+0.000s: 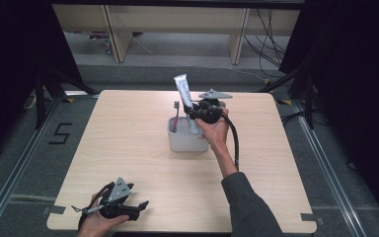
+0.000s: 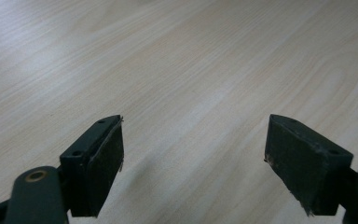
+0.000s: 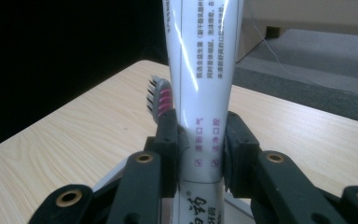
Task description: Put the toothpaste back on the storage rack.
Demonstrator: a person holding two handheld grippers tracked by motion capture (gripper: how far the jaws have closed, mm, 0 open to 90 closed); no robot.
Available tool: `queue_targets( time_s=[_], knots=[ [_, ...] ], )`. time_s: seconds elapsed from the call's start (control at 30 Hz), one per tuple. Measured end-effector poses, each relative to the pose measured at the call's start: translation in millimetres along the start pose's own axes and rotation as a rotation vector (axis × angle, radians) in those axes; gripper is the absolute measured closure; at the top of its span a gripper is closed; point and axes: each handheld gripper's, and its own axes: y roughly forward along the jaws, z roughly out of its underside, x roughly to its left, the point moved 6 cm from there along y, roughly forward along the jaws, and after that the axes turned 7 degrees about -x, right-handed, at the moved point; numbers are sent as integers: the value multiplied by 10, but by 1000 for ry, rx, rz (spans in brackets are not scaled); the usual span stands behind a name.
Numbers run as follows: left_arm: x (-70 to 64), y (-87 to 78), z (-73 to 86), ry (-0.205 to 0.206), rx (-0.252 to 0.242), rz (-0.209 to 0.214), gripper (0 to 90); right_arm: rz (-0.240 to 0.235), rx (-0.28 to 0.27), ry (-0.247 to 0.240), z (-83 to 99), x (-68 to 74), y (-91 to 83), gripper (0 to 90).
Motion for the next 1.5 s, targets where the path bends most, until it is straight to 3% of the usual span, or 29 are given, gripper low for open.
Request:
queue_targets(
  time_s=[0.2, 0.33, 0.57, 0.63, 0.67, 0.87, 1.03, 1.1, 1.17, 1.23, 1.27, 1.37, 1.4, 1.5],
  knots=[
    [-7, 3, -1, -2, -1, 6, 192, 4, 6, 34, 75, 5, 13, 714],
    [-11, 5, 4, 0, 6, 12, 192, 9, 16, 11, 103, -19, 19, 713],
    [-8, 6, -1, 4, 2, 8, 192, 12, 35, 26, 138, -3, 24, 710],
    [-7, -2, 4, 5, 15, 14, 192, 11, 36, 5, 152, -10, 32, 710],
    [-11, -2, 6, 3, 14, 15, 193, 14, 46, 28, 165, 5, 26, 709],
    [-14, 8, 4, 2, 3, 6, 193, 22, 56, -4, 196, -14, 27, 706],
    [-21, 6, 8, 3, 6, 10, 193, 32, 71, 11, 220, -10, 13, 703],
    [-17, 4, 3, 5, 9, 16, 193, 25, 69, -12, 222, -22, 19, 703],
    [-18, 6, 7, 5, 6, 9, 193, 38, 79, 5, 239, -18, 6, 702],
    [-11, 3, 4, 4, 8, 11, 193, 43, 88, -22, 247, -32, -4, 700],
    [-12, 10, 1, 2, 3, 10, 193, 21, 86, -11, 251, -15, -10, 699],
    [-28, 11, 8, -5, 6, 9, 193, 30, 97, 3, 264, -3, -24, 697],
    [-21, 1, 10, 6, 13, 9, 193, 52, 100, -38, 271, -19, -35, 693],
    [-4, 7, -5, 17, -3, 3, 193, 44, 101, -20, 293, 4, -49, 648]
  ],
)
